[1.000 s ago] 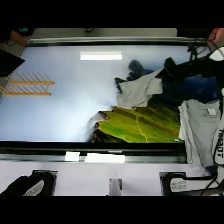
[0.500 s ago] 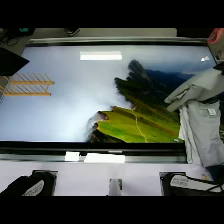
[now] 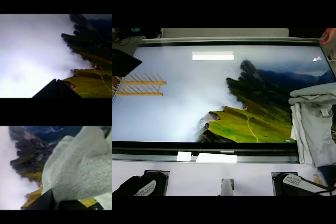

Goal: Fold the shirts.

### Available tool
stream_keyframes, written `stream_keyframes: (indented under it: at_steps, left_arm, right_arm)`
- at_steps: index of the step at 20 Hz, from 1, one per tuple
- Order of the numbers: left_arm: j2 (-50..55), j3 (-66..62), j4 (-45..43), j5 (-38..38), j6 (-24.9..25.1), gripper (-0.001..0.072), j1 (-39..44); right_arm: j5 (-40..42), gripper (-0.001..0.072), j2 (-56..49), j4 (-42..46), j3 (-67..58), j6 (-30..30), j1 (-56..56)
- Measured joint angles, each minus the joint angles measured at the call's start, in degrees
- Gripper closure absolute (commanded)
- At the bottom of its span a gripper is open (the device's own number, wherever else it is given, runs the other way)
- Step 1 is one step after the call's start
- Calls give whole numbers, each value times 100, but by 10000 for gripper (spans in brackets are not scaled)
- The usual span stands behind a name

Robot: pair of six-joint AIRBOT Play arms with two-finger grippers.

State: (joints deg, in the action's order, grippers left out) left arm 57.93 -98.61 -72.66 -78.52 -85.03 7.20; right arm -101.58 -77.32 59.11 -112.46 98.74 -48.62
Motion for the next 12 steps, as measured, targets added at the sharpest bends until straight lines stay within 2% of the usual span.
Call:
stream_keyframes:
  at_steps: [7,12]
  left_arm:
    - [2,378,-2,-7,177,667,0]
    - [-4,461,0,-4,236,668,0]
  right_arm:
    - [-249,683,352,1593,256,-155,-107]
    - [-280,683,850,2564,1805,-225,-118]
